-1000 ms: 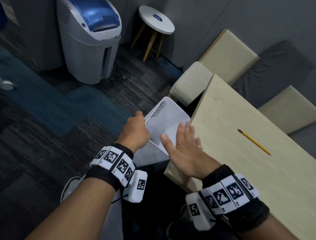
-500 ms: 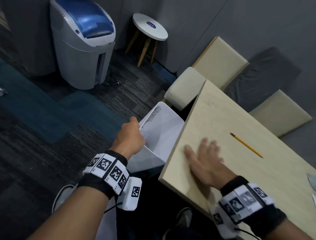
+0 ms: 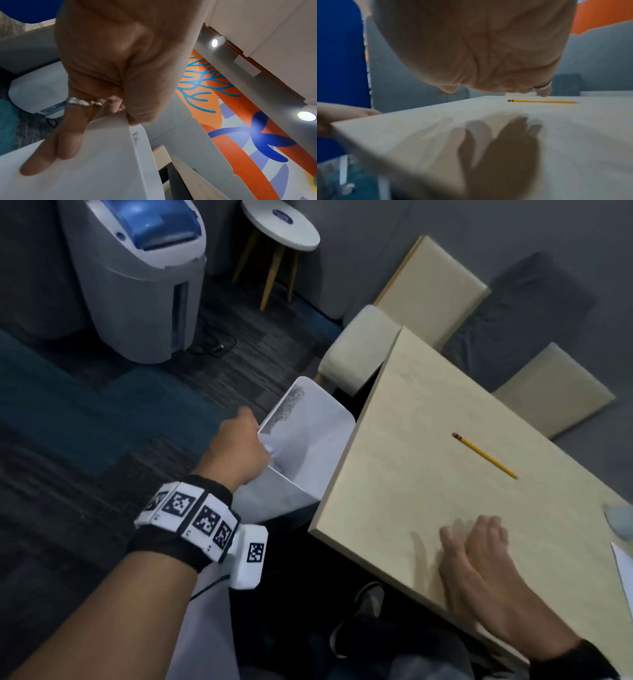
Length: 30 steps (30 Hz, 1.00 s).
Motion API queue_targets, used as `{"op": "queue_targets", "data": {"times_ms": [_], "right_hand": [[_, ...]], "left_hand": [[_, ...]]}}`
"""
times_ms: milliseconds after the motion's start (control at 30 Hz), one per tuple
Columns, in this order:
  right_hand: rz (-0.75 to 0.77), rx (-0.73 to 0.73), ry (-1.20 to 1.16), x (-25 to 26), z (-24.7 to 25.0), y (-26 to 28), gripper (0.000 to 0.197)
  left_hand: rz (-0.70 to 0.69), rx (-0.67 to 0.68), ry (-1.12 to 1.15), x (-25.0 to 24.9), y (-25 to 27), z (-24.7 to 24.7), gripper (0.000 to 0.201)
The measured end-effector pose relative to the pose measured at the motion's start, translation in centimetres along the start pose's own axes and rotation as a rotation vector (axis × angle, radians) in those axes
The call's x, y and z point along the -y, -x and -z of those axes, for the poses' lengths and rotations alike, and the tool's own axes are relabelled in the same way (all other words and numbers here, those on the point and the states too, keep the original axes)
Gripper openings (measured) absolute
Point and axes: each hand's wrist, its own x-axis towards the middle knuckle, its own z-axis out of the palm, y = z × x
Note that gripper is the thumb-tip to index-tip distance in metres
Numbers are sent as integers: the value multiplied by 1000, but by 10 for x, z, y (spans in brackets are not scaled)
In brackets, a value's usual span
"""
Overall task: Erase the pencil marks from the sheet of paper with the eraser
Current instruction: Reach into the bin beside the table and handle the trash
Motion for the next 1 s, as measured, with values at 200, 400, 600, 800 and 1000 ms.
{"op": "queue_targets", "data": {"times_ms": [200, 400, 600, 800, 1000], "right_hand": [[214, -76, -83, 124, -56, 43, 113], [614, -202, -296, 169, -46, 40, 90], [5, -139, -251, 122, -45, 33, 114], [688, -54, -326, 164, -40, 55, 80], [152, -47, -355, 48, 39, -8, 87]], "left_hand": [[-6, -34, -92, 4, 6, 14, 21], [-42, -15, -146, 8, 12, 27, 16], [-27, 38, -155, 14, 13, 28, 22], [-43, 26, -126, 8, 12, 15, 17], [-56, -57, -7, 1, 14, 5, 16]]}}
